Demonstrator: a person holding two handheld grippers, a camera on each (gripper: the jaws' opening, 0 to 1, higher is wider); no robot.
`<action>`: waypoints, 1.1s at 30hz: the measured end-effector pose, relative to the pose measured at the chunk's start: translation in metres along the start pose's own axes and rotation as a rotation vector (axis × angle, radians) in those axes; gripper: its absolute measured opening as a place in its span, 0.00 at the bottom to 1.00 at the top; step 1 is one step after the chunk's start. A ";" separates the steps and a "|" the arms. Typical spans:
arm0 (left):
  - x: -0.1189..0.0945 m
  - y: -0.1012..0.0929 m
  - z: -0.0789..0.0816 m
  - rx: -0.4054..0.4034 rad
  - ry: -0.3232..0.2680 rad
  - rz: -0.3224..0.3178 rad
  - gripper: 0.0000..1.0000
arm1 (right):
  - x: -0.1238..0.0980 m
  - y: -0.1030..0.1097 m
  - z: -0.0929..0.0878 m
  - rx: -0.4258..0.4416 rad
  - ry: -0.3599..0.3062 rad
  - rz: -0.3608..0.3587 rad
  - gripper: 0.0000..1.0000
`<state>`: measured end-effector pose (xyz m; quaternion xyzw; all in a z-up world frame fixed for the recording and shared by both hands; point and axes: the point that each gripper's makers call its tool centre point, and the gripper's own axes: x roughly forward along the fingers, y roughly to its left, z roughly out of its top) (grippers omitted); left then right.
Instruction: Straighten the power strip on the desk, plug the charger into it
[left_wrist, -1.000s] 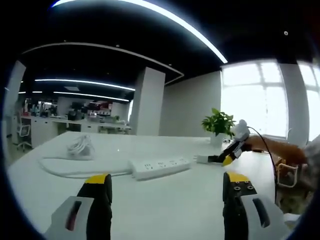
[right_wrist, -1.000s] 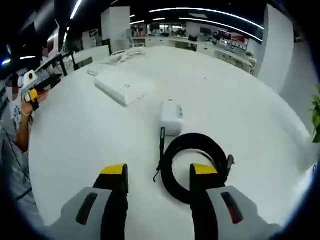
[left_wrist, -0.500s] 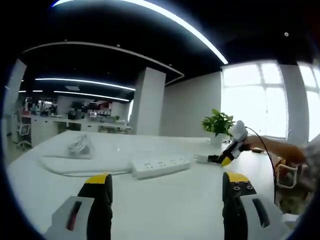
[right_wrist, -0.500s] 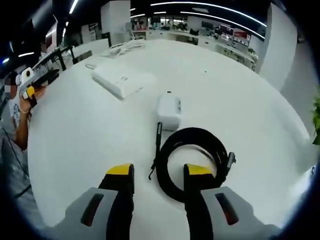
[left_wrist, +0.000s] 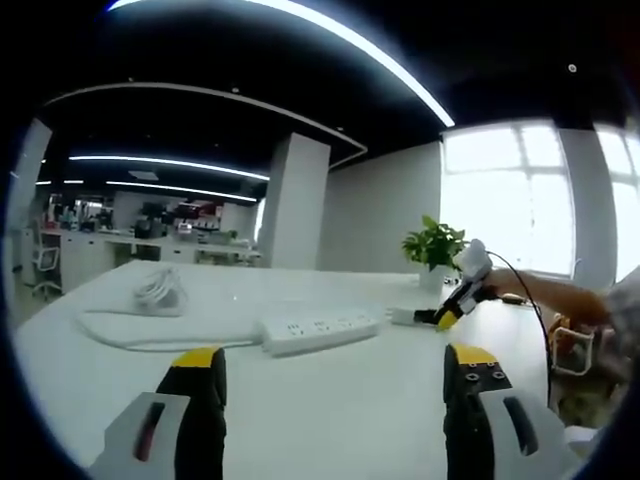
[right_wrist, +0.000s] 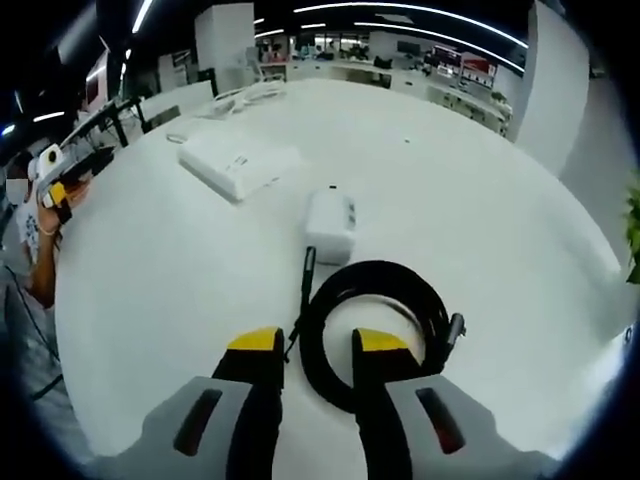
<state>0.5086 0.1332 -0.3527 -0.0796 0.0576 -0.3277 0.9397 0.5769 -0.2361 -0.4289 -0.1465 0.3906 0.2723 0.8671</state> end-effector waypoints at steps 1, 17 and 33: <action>0.000 0.000 0.000 -0.001 0.002 -0.001 0.91 | 0.000 0.000 0.000 -0.001 0.001 0.001 0.26; -0.001 0.002 0.003 0.000 -0.006 0.008 0.91 | 0.001 0.009 0.002 0.012 -0.012 0.057 0.13; -0.002 0.003 0.005 0.003 -0.008 0.011 0.91 | 0.003 0.011 0.013 0.064 -0.127 0.065 0.09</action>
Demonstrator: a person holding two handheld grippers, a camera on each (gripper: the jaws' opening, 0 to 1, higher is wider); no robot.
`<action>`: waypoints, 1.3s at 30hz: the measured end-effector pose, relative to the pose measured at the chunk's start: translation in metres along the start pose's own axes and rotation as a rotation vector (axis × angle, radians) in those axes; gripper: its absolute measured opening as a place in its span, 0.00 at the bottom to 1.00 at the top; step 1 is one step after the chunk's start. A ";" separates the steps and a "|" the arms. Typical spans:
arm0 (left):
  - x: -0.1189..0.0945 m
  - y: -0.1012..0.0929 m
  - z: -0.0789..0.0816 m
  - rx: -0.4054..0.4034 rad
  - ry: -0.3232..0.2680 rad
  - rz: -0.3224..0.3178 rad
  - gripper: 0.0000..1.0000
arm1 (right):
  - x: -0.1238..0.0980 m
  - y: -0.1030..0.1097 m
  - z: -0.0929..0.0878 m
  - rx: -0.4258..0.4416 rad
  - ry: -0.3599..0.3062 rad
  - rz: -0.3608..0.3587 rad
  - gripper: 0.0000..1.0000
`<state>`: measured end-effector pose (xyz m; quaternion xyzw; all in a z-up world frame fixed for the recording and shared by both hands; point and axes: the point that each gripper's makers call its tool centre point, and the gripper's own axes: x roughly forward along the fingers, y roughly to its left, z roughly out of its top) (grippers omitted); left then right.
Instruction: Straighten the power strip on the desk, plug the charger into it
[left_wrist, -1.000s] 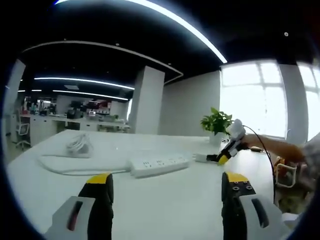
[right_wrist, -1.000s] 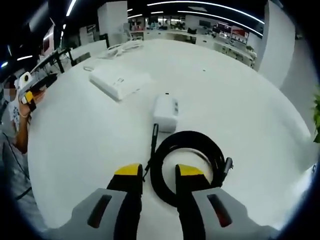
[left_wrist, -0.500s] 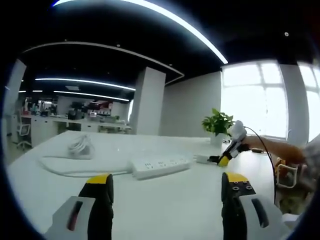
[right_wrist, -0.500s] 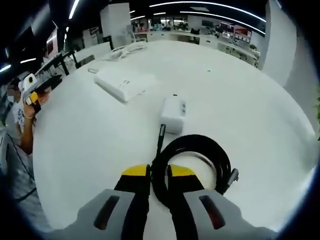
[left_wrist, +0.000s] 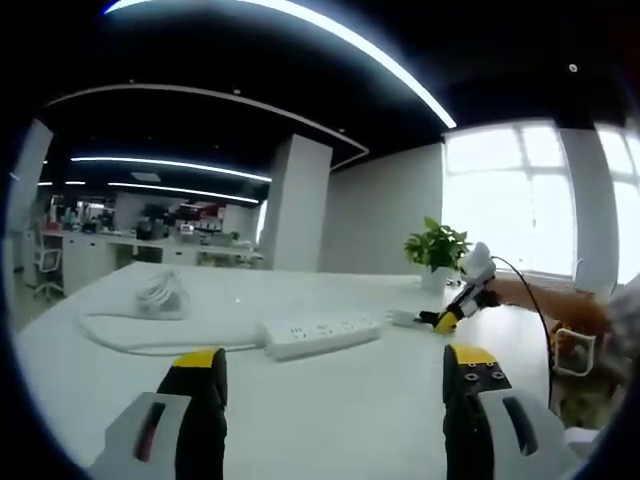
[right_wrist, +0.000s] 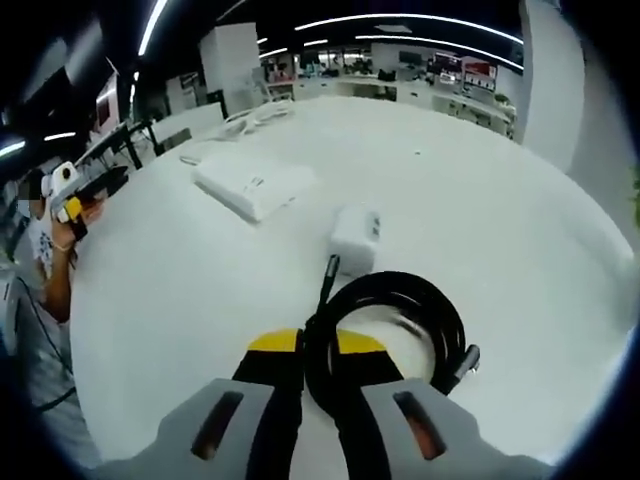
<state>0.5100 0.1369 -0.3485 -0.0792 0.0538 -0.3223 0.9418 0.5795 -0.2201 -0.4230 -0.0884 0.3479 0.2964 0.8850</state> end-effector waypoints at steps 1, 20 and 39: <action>0.000 0.000 0.000 0.002 0.000 -0.001 0.91 | 0.000 0.000 0.001 0.006 -0.010 0.000 0.09; 0.003 -0.002 0.001 0.012 0.007 -0.006 0.91 | -0.009 0.021 0.038 0.128 -0.314 0.050 0.08; 0.001 -0.004 0.015 0.035 -0.019 -0.011 0.91 | -0.025 0.037 0.073 0.138 -0.467 0.067 0.08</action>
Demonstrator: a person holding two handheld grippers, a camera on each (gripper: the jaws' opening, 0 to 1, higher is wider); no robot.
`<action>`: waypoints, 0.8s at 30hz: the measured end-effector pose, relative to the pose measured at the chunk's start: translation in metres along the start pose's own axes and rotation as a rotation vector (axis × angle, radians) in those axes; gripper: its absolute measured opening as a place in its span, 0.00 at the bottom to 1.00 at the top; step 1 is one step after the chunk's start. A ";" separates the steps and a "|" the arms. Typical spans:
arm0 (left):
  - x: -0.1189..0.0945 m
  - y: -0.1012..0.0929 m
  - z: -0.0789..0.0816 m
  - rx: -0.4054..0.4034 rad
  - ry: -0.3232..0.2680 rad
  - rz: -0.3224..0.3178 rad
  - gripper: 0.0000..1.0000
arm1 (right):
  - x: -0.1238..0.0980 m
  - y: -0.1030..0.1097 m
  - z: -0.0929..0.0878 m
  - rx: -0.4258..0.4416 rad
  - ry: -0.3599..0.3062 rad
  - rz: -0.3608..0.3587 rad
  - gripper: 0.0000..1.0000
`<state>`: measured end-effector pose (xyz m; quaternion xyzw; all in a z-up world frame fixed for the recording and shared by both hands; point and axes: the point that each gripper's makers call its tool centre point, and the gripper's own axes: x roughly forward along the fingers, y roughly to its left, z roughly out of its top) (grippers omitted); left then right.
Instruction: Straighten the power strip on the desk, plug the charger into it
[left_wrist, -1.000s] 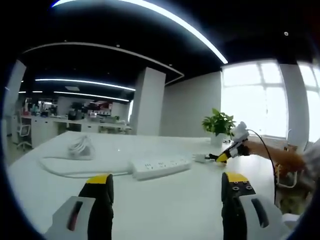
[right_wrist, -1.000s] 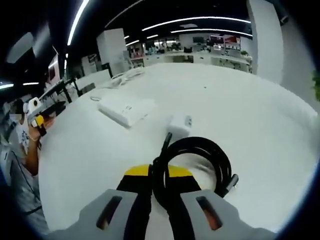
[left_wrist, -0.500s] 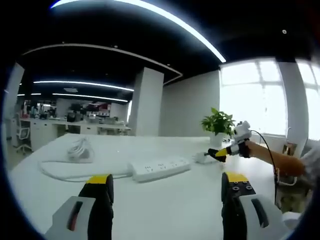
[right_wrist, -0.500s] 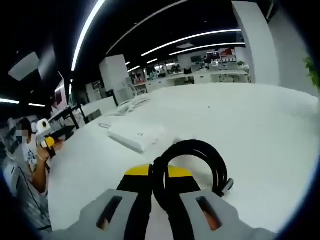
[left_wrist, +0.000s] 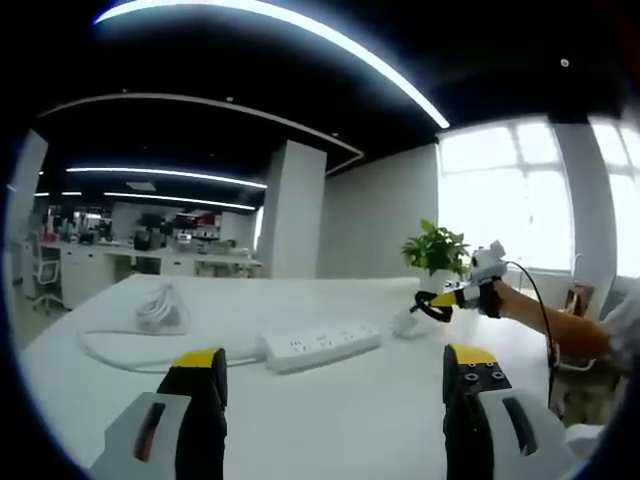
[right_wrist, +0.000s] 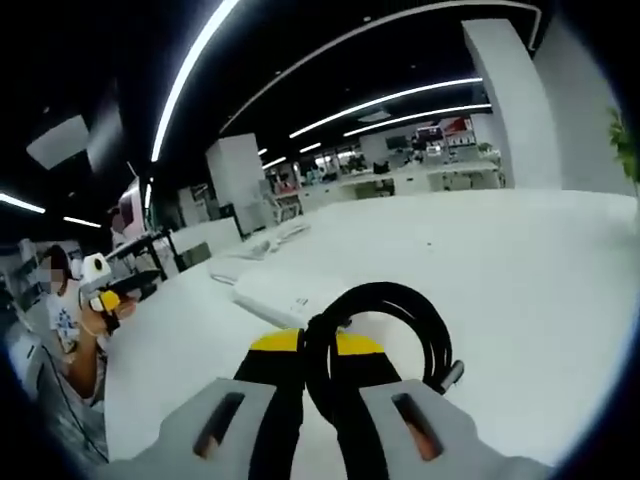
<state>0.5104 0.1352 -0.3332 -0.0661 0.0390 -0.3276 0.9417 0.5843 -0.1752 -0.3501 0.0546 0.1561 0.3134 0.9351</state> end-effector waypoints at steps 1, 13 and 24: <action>0.000 0.000 0.000 0.001 0.001 -0.001 0.91 | 0.001 -0.001 0.004 -0.007 -0.009 -0.004 0.08; 0.009 0.000 0.005 0.004 -0.013 -0.018 0.91 | 0.008 0.026 0.028 -0.094 -0.060 -0.010 0.08; 0.023 0.005 0.014 0.033 -0.024 -0.019 0.91 | 0.018 0.037 0.051 -0.148 -0.099 -0.015 0.08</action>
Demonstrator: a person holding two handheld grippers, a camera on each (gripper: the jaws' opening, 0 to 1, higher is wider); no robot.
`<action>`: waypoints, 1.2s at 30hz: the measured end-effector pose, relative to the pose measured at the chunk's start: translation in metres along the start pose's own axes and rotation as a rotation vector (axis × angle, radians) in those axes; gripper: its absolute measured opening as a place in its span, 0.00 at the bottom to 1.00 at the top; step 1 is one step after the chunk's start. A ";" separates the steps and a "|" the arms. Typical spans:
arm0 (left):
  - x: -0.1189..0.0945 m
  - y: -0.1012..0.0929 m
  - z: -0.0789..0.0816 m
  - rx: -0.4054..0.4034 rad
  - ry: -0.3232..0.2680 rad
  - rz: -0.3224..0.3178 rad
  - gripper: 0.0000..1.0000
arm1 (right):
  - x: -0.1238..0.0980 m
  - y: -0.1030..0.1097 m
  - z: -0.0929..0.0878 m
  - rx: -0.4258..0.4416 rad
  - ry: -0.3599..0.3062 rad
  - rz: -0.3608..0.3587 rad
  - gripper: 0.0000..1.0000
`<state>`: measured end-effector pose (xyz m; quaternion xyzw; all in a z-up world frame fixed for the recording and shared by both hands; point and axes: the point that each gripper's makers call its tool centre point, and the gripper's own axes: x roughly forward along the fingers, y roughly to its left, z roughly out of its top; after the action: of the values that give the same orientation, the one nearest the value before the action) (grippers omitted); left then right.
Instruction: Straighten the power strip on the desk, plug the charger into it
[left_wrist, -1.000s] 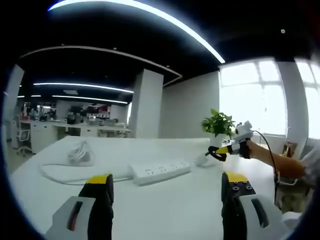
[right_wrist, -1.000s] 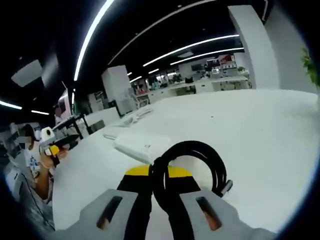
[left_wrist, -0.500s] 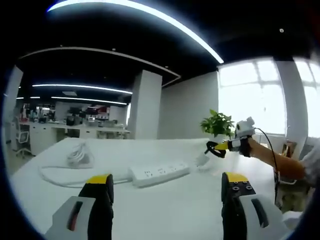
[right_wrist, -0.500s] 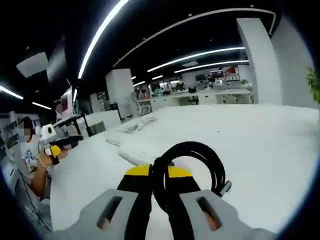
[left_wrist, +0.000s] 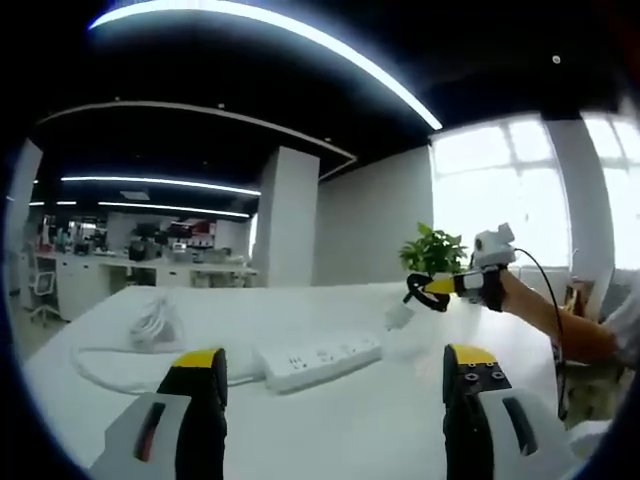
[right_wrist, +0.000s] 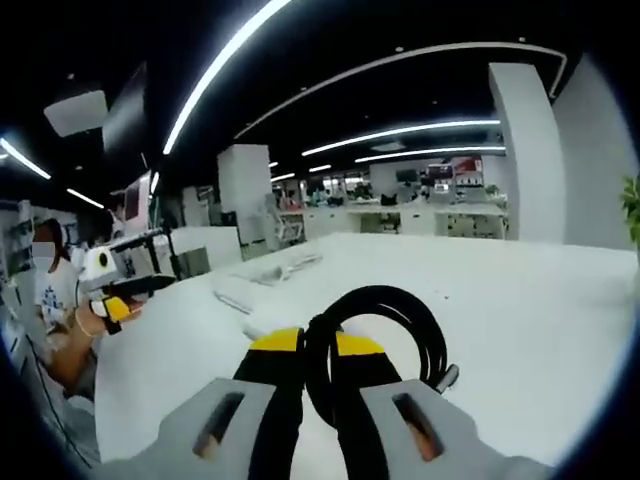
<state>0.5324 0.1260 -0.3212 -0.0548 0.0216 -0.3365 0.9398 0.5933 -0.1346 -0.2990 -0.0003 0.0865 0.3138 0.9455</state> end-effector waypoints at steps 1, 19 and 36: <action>0.001 0.001 0.001 0.004 0.001 0.002 0.91 | 0.000 0.001 0.001 0.001 -0.006 -0.001 0.08; 0.030 0.012 0.038 0.111 -0.048 0.034 0.90 | 0.010 0.021 0.030 -0.050 -0.091 -0.017 0.08; 0.073 -0.001 0.070 0.155 -0.135 0.022 0.88 | 0.024 0.034 0.044 -0.068 -0.142 -0.009 0.08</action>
<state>0.5939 0.0851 -0.2518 -0.0044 -0.0671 -0.3225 0.9442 0.5993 -0.0904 -0.2575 -0.0107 0.0083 0.3116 0.9501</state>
